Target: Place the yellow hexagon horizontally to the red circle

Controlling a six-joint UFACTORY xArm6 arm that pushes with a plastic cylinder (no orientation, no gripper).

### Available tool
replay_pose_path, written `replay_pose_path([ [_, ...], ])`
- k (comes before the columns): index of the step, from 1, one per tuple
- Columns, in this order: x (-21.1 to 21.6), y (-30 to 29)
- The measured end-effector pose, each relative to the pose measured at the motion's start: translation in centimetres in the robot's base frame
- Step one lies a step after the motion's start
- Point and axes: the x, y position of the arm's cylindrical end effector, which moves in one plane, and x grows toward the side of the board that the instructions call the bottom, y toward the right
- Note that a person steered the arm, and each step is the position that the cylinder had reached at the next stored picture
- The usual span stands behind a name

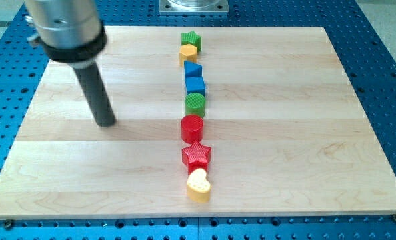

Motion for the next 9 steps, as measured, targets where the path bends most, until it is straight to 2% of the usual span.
replay_pose_path([
  [1, 2.0, 3.1],
  [2, -3.0, 1.6],
  [4, -17.8, 2.1],
  [6, -18.3, 13.5],
  [7, -17.7, 17.0],
  [9, -15.5, 20.0],
])
